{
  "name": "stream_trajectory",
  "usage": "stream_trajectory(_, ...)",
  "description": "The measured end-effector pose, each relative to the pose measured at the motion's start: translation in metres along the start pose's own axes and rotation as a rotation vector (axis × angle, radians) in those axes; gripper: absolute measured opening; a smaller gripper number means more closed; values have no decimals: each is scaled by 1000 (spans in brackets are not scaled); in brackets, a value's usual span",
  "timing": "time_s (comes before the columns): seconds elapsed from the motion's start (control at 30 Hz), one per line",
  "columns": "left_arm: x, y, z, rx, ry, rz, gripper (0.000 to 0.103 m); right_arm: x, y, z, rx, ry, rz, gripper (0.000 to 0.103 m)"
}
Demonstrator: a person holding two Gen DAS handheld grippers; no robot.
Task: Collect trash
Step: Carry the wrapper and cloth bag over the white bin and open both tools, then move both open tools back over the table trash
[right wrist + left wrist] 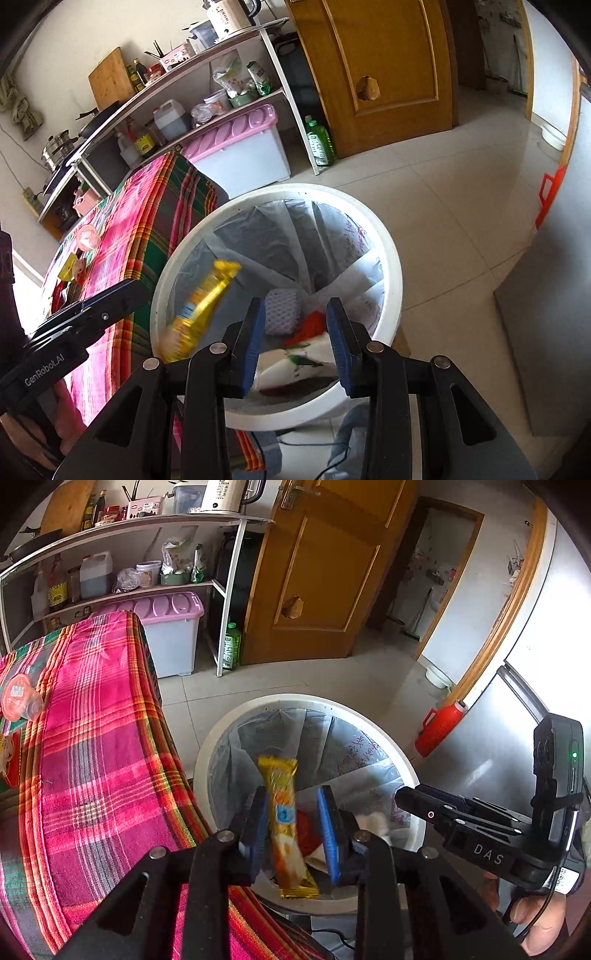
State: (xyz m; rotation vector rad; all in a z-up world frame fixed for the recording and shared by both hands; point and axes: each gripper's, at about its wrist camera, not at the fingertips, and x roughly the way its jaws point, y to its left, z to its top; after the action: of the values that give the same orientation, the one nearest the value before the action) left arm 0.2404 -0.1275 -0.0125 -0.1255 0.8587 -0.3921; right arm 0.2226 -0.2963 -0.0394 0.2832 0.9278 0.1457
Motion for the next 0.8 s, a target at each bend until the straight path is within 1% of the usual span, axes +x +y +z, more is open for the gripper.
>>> stream_trajectory(0.1,-2,0,-1,-4,-8,-5,36,-3,-1,0,2,-7,-4,36)
stream_trajectory(0.33,-19,3,-5,-7,-48,-3,36,-17,5,0,-14,-38,7,36)
stream_trajectory(0.8,-70,19,-17,-18,-138,42,36,-47,48,-8,-99,-90,57,36)
